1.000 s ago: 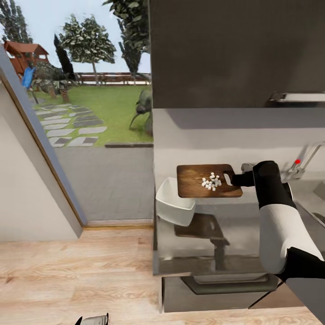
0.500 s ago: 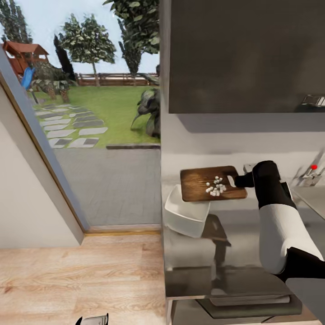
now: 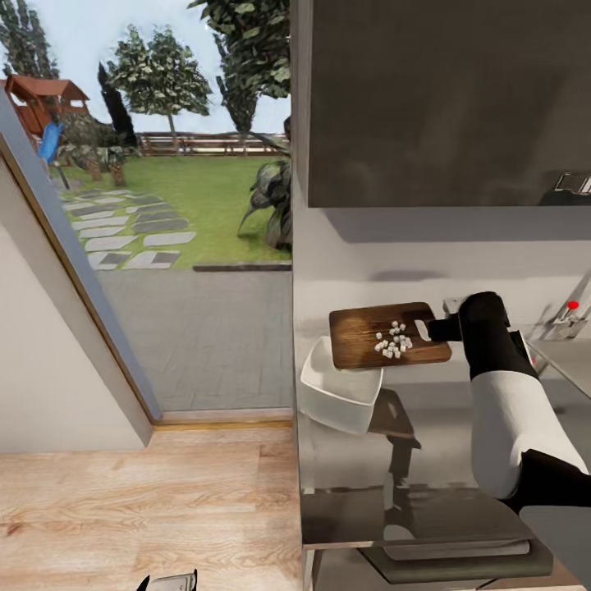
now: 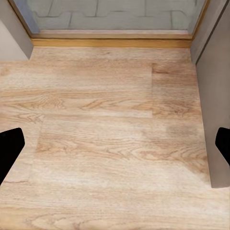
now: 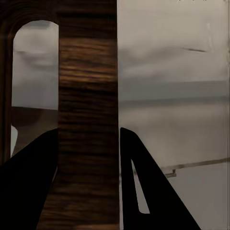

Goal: In the kitchen, take the Vidalia onion out of the sink, dice it on the chopping board with the paring knife, put the diced onion into the bowl on the countertop, then place both the paring knife and the chopping board into the sink.

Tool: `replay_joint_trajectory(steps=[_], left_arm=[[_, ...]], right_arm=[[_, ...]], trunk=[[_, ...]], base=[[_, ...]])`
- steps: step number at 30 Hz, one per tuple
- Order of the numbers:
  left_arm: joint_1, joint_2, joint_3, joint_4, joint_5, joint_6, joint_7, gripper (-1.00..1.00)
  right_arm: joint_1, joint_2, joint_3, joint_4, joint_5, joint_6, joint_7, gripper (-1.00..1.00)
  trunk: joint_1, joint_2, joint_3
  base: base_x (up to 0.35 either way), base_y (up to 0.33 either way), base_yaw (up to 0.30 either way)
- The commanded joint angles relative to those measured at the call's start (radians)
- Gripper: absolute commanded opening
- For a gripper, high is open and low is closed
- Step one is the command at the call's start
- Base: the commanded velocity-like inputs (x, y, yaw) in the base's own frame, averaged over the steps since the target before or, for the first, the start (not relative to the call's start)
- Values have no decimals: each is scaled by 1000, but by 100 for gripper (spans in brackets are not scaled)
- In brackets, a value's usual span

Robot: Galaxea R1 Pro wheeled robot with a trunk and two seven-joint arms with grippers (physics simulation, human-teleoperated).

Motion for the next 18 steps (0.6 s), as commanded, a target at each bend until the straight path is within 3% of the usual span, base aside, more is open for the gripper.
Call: replay_joint_trajectory(steps=[1, 5, 18], left_arm=[[-2, 0, 2, 4, 1, -6, 0, 100], [-2, 0, 2, 4, 1, -6, 0, 100], [-2, 2, 3, 4, 1, -6, 0, 100]], right_arm=[[-1, 0, 11, -1, 24, 1, 10, -100], [-1, -2, 36, -1, 52, 2, 10, -100], [-14, -3, 40, -2, 55, 6, 12, -100]], trunk=[[1, -2, -2], [1, -2, -2], [1, -2, -2]], base=[[0, 0, 0], [0, 0, 0], [0, 0, 0]])
